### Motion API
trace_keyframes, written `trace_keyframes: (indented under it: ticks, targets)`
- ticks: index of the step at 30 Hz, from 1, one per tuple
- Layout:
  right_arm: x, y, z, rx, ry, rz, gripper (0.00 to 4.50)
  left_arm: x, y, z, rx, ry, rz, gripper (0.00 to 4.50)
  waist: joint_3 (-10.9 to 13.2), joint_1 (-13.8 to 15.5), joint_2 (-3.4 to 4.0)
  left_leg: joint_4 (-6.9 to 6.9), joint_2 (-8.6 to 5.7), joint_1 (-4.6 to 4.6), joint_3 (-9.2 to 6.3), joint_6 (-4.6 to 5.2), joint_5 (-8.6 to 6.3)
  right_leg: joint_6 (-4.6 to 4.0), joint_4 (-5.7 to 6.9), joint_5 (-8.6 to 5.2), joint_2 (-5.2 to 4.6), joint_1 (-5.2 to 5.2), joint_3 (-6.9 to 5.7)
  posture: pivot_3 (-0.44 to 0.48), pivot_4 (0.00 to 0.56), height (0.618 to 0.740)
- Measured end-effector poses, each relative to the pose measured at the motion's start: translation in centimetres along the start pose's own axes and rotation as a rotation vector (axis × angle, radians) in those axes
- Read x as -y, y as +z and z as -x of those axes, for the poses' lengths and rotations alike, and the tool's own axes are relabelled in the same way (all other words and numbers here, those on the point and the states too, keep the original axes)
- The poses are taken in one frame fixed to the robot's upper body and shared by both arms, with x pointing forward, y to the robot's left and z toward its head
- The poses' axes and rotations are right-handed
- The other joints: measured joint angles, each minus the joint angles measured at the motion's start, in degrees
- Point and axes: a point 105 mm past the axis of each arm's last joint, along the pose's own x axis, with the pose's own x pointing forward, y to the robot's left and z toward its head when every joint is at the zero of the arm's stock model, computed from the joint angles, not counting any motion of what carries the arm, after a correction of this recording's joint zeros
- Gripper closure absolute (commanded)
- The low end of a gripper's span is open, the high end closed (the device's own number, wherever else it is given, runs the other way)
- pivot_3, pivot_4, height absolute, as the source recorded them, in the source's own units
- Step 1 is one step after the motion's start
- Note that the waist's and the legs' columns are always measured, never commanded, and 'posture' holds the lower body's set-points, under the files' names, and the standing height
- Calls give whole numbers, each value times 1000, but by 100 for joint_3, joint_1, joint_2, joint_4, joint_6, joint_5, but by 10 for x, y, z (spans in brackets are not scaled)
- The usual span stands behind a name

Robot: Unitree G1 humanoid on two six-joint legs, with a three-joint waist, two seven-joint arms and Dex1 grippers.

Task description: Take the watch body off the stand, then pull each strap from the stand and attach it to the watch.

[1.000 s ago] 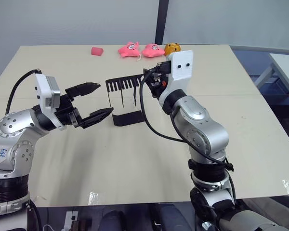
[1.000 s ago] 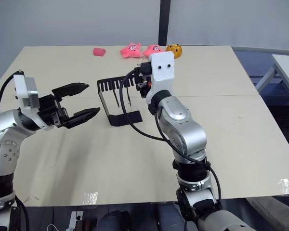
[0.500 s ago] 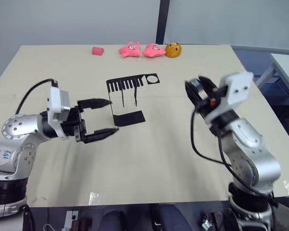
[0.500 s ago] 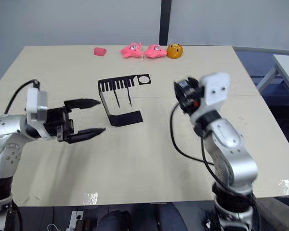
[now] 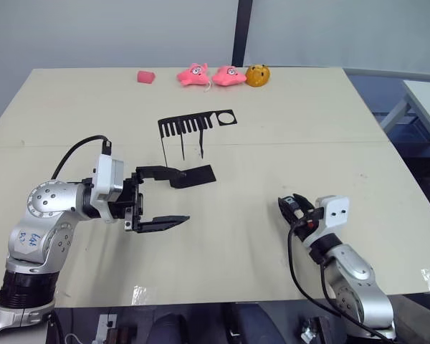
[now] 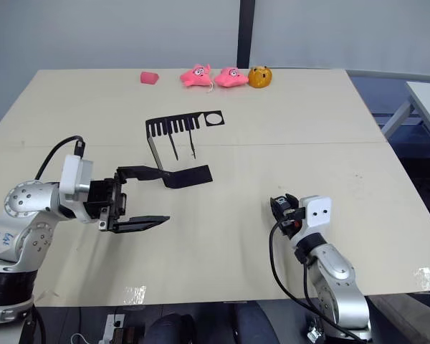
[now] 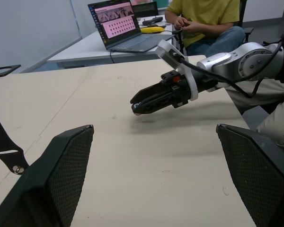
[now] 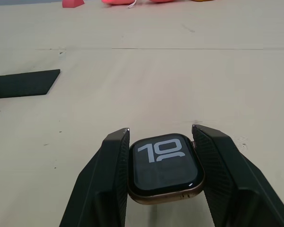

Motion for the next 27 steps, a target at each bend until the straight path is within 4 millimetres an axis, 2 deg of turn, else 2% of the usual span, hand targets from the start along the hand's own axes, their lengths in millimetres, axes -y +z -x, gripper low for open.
trace_keyframes:
  ticks: [3, 14, 15, 16, 19, 24, 27]
  targets:
    - [6, -17, -4, -37, -1, 22, 2942, 2, -2, 0, -1, -8, 4, 0, 0, 20, 0, 3, 0, 1, 0, 0, 0, 0, 2, 0, 0, 1, 0, 0, 150, 740]
    - [12, -18, -9, 8, 34, 64, 2942, 0, -11, 3, -14, 1, 20, 0, -6, 53, -9, 7, 0, 7, -1, 1, 0, 0, 5, 0, -1, 8, 0, 0, 150, 740]
    - [12, -18, -9, 9, 37, 67, 1886, 1, -11, 3, -15, 1, 19, 0, -6, 59, -9, 7, 0, 7, -1, 1, 0, 0, 5, 0, -2, 8, 0, 0, 150, 740]
    - [13, -18, -8, 9, 41, 72, 1557, 1, -12, 3, -16, 1, 21, 0, -5, 68, -9, 7, 0, 7, -1, 1, 0, 0, 5, 0, -2, 8, 0, 0, 150, 740]
    - [18, -16, -4, -6, 61, 105, 38, 2, -14, 5, -24, 6, 31, 0, -2, 109, -3, 7, 0, 5, -1, 1, -1, 0, 5, 0, -3, 7, 0, 0, 150, 740]
    - [26, 3, 10, 5, 120, 147, 38, -2, -20, 17, -58, 49, 50, 0, 1, 123, 1, 9, 0, 6, -3, 2, -1, 0, 8, 0, -3, 7, -1, 0, 150, 740]
    - [26, 21, 29, -2, 189, 179, 38, 0, -28, 26, -90, 79, 69, 0, 1, 120, 1, 6, 1, 5, -5, 2, -1, 0, 5, 0, -2, 7, -1, 0, 150, 740]
